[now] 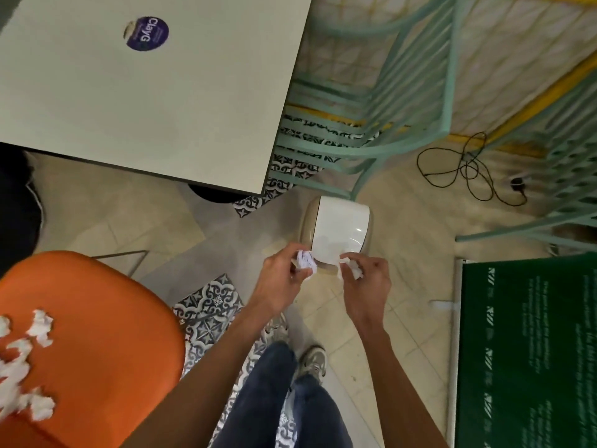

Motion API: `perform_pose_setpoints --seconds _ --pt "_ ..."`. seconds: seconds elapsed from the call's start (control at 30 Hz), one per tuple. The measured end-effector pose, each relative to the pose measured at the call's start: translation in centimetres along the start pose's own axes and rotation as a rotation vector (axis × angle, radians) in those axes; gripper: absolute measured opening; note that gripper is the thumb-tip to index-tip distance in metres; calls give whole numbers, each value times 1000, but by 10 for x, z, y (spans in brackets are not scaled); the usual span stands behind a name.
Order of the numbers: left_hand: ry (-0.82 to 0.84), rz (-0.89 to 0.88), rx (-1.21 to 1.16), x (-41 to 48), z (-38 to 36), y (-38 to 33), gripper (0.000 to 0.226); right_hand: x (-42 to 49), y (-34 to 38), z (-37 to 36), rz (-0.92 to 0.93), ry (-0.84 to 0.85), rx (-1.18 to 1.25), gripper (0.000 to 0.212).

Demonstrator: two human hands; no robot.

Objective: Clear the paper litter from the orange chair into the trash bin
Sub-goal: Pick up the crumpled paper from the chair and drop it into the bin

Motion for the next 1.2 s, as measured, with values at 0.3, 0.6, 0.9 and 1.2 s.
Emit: perform_pose_setpoints --seconds 0.3,0.6,0.9,1.2 --pt "-65 -43 -20 47 -25 24 45 56 -9 -37 92 12 -275 25" --pt "-137 -80 -62 52 -45 48 46 77 -30 -75 191 -13 -503 50" --pt "-120 -90 -21 58 -65 51 50 76 -37 -64 218 132 -41 33" --pt "-75 -55 -209 67 -84 37 53 72 -35 -49 69 357 269 28"
Point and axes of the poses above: each hand's wrist, its own x-axis towards the middle knuckle, its own z-axis out of the back of the hand, y = z × x, the point moved 2 cm from there along x, towards the middle knuckle, and after that the axes turned 9 degrees about -z, right-handed, at the moved point
